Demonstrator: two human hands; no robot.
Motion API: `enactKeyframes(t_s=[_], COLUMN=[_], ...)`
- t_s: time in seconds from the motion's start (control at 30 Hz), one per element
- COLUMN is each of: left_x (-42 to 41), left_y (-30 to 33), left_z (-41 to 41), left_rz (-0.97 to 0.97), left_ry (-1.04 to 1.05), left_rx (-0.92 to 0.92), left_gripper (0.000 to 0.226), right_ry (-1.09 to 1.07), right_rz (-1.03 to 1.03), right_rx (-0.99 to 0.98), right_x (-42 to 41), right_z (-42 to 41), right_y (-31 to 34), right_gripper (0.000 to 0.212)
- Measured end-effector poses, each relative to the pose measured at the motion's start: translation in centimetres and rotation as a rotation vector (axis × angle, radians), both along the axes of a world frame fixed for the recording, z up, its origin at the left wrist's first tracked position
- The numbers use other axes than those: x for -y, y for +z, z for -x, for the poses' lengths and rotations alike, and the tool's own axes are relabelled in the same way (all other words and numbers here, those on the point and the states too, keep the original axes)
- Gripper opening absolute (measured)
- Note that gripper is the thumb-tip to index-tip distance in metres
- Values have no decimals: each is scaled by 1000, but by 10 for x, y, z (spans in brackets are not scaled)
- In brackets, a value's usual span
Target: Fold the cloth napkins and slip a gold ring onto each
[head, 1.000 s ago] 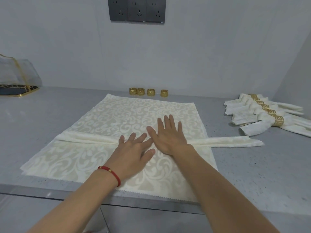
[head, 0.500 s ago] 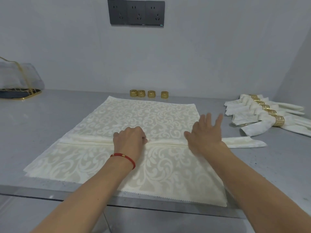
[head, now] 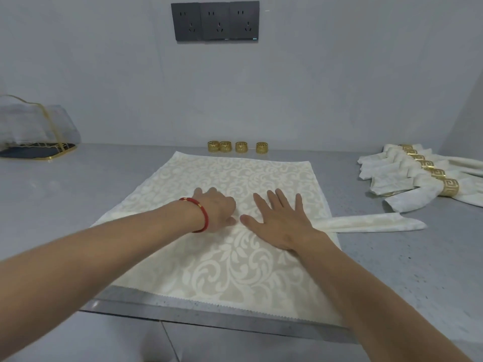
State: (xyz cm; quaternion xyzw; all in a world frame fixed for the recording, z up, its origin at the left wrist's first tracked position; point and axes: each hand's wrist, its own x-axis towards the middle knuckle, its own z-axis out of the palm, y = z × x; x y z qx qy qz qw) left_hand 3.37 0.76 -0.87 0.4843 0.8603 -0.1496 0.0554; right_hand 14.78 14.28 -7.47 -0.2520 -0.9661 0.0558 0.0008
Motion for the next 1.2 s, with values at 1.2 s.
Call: enactKeyframes(t_s=[1.2], left_x=[-10], left_y=[-6], left_z=[28], left_rz=[-305], left_ry=[-137], left_rx=[592], left_gripper=[27], right_ry=[1], right_rz=[297], right_rx=[116], right_x=[-65], right_z=[-49], right_y=[71], right_gripper=[36])
